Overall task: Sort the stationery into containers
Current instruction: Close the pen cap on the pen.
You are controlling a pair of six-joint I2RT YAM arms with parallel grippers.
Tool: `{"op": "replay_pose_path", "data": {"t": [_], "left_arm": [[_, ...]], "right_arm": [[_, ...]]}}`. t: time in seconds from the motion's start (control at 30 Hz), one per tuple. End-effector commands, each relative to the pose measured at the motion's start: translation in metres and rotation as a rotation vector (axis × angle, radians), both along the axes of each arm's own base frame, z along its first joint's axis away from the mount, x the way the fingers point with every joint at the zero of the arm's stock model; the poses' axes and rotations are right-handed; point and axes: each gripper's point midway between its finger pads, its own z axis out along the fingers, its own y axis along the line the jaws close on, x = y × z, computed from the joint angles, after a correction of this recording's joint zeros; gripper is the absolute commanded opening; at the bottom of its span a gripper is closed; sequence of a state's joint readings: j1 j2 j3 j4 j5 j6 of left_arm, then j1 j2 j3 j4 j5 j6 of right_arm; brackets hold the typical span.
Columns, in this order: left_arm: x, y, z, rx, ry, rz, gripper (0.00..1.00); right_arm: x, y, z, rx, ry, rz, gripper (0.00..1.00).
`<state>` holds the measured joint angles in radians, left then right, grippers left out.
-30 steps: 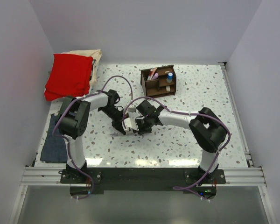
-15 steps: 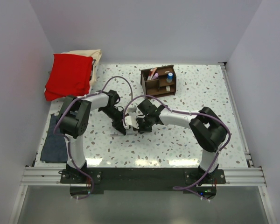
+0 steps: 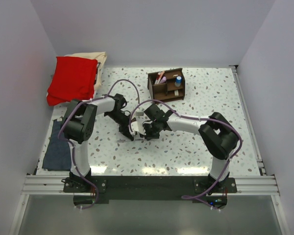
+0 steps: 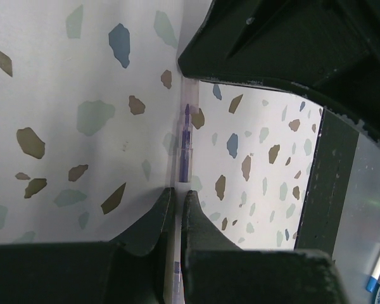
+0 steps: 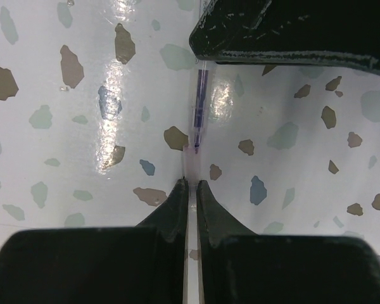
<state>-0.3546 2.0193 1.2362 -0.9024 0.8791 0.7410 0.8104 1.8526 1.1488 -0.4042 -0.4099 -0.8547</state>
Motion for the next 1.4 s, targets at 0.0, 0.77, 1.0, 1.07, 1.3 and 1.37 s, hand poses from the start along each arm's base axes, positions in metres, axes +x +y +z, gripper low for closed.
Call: {"op": "replay_pose_path", "data": {"t": [0.0, 0.77, 1.0, 1.07, 1.3, 1.37], "left_arm": [[0.018, -0.012, 0.001, -0.04, -0.044, 0.002, 0.0], [0.014, -0.026, -0.019, 0.026, -0.088, 0.003, 0.0], [-0.005, 0.009, -0.036, 0.172, -0.165, -0.011, 0.11], [-0.008, 0.015, -0.039, 0.192, -0.183, -0.009, 0.14], [-0.005, 0.022, -0.038, 0.221, -0.243, 0.026, 0.27], [-0.01, 0.025, -0.041, 0.225, -0.244, 0.01, 0.29]], "right_arm": [[0.011, 0.015, 0.013, 0.045, 0.003, -0.026, 0.0], [0.013, 0.039, 0.014, 0.094, 0.082, -0.1, 0.0], [0.017, 0.025, 0.006, 0.061, 0.032, -0.144, 0.0], [0.017, 0.023, 0.005, 0.058, 0.028, -0.156, 0.0], [0.016, 0.015, 0.002, 0.037, 0.011, -0.163, 0.0], [0.016, 0.014, 0.002, 0.034, 0.009, -0.16, 0.0]]}}
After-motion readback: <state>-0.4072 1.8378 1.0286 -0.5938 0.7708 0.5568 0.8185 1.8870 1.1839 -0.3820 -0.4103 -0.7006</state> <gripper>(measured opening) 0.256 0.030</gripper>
